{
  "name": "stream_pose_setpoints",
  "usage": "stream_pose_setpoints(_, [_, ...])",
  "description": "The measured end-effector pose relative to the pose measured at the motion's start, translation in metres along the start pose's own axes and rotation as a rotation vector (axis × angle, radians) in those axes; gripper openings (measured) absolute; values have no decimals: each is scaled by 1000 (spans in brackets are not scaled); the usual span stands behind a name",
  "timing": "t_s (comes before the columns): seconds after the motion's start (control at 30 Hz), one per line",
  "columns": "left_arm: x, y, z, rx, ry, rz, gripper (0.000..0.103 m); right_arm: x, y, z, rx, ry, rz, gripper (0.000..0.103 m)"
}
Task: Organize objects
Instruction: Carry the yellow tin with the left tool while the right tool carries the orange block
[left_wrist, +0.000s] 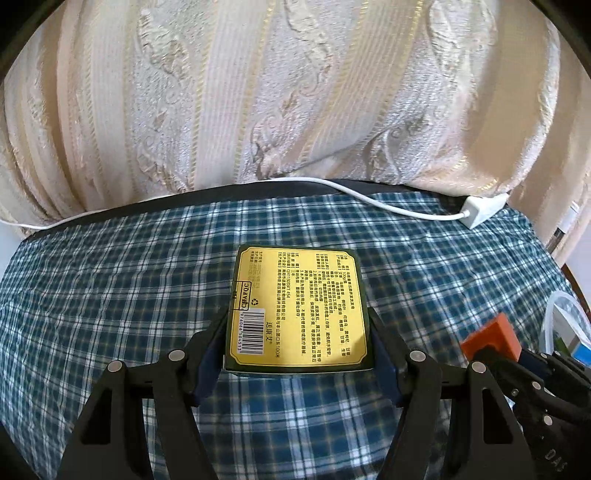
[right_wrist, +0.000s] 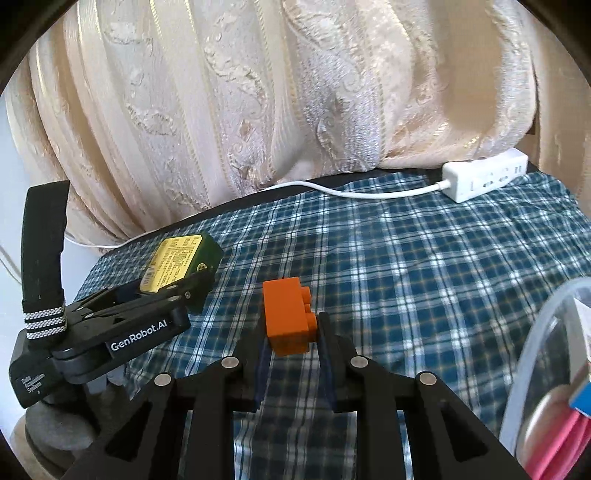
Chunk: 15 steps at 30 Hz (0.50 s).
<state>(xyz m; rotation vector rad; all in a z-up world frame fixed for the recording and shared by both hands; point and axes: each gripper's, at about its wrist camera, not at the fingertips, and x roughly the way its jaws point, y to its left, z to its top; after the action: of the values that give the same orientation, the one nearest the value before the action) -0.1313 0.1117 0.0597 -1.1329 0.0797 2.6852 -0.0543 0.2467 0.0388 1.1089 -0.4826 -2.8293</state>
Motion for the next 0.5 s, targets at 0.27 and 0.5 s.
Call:
stream_pose_setpoints(0.27, [-15, -19, -5, 43, -16, -40, 70, -30, -10, -12, 31, -40, -11, 25])
stream_pose_setpoints(0.5, [-35, -42, -13, 82, -29, -91, 69, -68, -22, -16, 42, -111, -43, 25])
